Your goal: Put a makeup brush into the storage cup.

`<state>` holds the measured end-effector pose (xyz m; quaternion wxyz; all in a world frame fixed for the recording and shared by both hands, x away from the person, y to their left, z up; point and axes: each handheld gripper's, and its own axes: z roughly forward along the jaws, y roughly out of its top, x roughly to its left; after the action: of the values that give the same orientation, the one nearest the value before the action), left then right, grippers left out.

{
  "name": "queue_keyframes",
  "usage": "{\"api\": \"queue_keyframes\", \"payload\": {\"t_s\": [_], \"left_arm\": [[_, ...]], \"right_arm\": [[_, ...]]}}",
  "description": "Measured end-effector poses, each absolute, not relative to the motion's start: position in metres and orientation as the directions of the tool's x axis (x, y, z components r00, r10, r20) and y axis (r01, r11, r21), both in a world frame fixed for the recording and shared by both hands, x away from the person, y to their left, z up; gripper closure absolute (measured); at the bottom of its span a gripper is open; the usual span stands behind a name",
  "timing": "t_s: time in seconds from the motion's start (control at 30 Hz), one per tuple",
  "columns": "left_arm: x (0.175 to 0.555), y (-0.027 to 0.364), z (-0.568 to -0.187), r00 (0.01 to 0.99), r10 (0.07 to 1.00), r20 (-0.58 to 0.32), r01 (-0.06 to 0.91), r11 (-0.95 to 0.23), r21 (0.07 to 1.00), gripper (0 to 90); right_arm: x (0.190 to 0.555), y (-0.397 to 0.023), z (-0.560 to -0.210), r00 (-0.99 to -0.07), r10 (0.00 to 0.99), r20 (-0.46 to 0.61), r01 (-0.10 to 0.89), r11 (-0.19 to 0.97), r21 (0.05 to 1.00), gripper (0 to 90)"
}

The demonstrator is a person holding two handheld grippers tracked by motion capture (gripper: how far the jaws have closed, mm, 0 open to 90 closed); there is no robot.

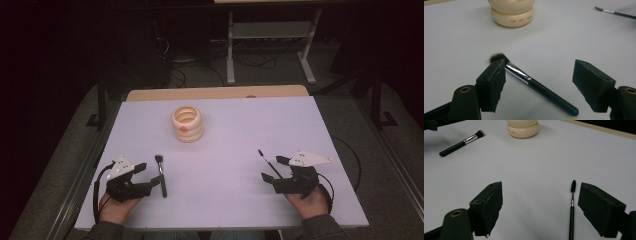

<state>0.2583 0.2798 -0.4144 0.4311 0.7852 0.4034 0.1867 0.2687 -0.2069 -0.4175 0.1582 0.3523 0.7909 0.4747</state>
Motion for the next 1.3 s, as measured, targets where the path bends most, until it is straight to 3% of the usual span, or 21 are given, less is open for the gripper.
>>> {"api": "queue_keyframes", "payload": {"t_s": [0.3,0.67,0.83,0.9,1.1,1.3], "left_arm": [[0.272,0.268,-0.426,0.584,0.806,-0.09,0.578,-0.335,0.744,34.6],[0.294,0.249,-0.429,0.464,0.879,-0.108,0.731,-0.312,0.606,42.4],[0.297,0.242,-0.432,0.465,0.883,-0.061,0.738,-0.348,0.578,51.1],[0.296,0.24,-0.433,0.473,0.881,0.002,0.722,-0.388,0.573,59.5],[0.301,0.237,-0.43,0.515,0.856,0.038,0.709,-0.451,0.543,78.5],[0.311,0.241,-0.426,0.551,0.834,0.0,0.722,-0.477,0.501,79.0]], "right_arm": [[0.27,-0.208,-0.418,-0.703,0.706,0.085,0.406,0.301,0.863,19.1],[0.268,-0.214,-0.416,-0.706,0.702,0.09,0.4,0.291,0.869,19.1],[0.267,-0.215,-0.414,-0.708,0.701,0.088,0.396,0.29,0.871,19.1],[0.267,-0.215,-0.413,-0.706,0.703,0.085,0.395,0.291,0.872,19.0],[0.265,-0.214,-0.411,-0.707,0.703,0.075,0.386,0.295,0.874,19.1],[0.264,-0.213,-0.411,-0.713,0.698,0.072,0.382,0.3,0.874,19.6]]}}
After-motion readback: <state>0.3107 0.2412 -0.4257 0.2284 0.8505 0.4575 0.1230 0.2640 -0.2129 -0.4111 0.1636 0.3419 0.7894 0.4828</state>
